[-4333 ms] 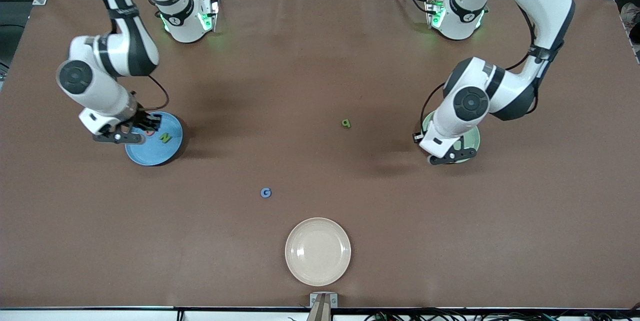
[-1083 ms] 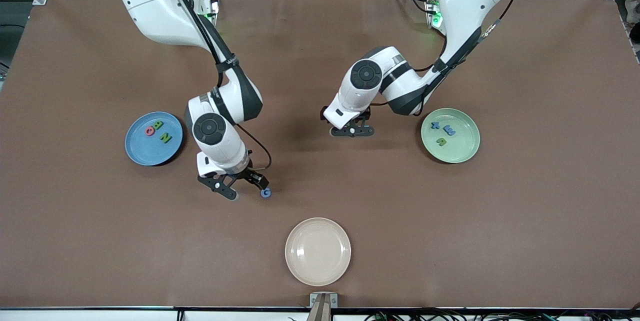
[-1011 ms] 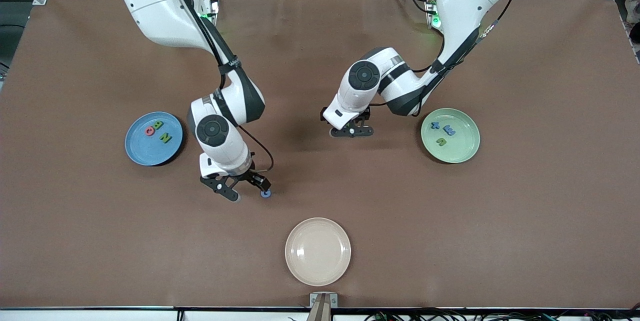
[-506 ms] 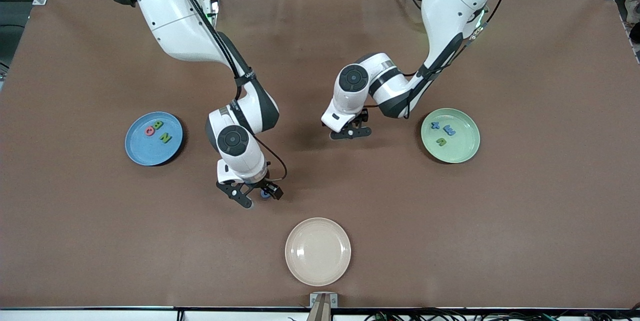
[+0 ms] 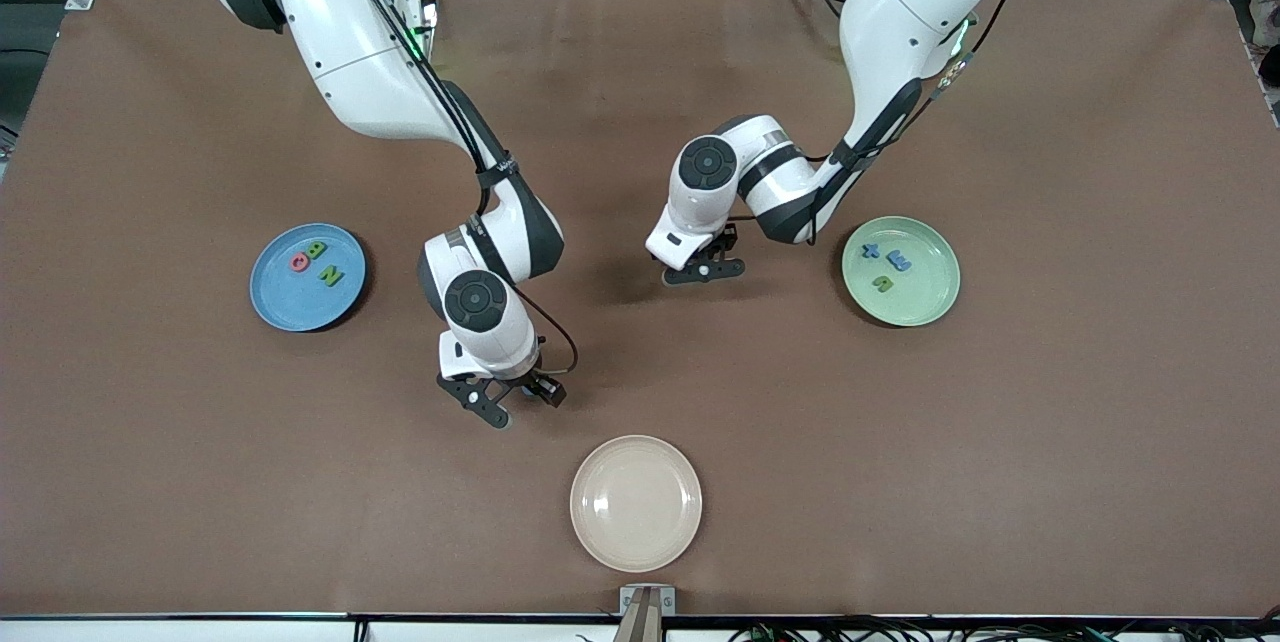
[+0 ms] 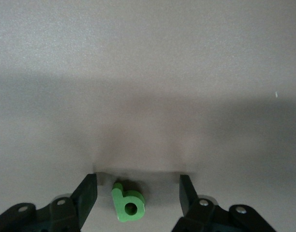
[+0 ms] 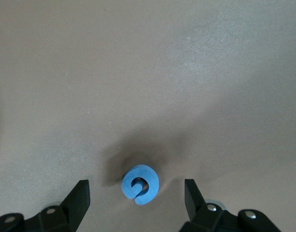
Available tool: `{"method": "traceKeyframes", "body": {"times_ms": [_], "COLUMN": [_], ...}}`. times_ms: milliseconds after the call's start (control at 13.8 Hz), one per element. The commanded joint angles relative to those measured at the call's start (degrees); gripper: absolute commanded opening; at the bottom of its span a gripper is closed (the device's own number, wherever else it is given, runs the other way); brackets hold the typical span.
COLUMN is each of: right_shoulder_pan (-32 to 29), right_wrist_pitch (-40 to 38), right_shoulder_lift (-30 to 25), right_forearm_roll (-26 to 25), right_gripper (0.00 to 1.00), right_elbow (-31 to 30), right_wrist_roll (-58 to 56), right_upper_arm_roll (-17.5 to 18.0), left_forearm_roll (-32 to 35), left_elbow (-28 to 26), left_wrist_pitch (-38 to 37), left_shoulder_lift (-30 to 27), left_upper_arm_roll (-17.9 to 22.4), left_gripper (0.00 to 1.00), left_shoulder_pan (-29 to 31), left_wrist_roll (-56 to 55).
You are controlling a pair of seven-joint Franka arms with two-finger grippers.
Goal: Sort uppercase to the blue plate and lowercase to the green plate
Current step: 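Grasp the green b with the left gripper while the right gripper grasps the G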
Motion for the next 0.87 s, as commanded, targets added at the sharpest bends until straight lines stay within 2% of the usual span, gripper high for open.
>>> {"method": "traceKeyframes", "body": {"times_ms": [0, 289, 433, 794], "right_shoulder_pan": [-0.44, -0.44, -0.35, -0.53], "right_wrist_pitch": [-1.54, -1.62, -2.76, -3.47], "right_shoulder_lift": [1.71, 2.94, 3.47, 3.65], "right_forearm_roll": [-0.16, -0.16, -0.16, -0.16], "right_gripper": [0.80, 0.78, 0.75, 0.64], "right_elbow": [2.46, 3.60, 4.40, 4.75], "right_wrist_roll": [0.52, 0.60, 0.69, 0.60], "right_upper_arm_roll": [0.16, 0.16, 0.16, 0.07], "left_forearm_roll": [1.43, 1.43, 1.43, 1.43], "left_elbow": [0.00, -0.79, -0.88, -1.23], "left_wrist_pitch": [0.47, 0.47, 0.39, 0.39], "left_shoulder_lift": [0.20, -0.07, -0.15, -0.24], "left_upper_arm_roll": [0.25, 0.16, 0.07, 0.07], "left_gripper": [0.67, 0.61, 0.54, 0.42], "left_shoulder_pan": [-0.16, 0.11, 0.19, 0.11], "left_wrist_roll": [-1.41, -1.32, -1.32, -1.32]}}
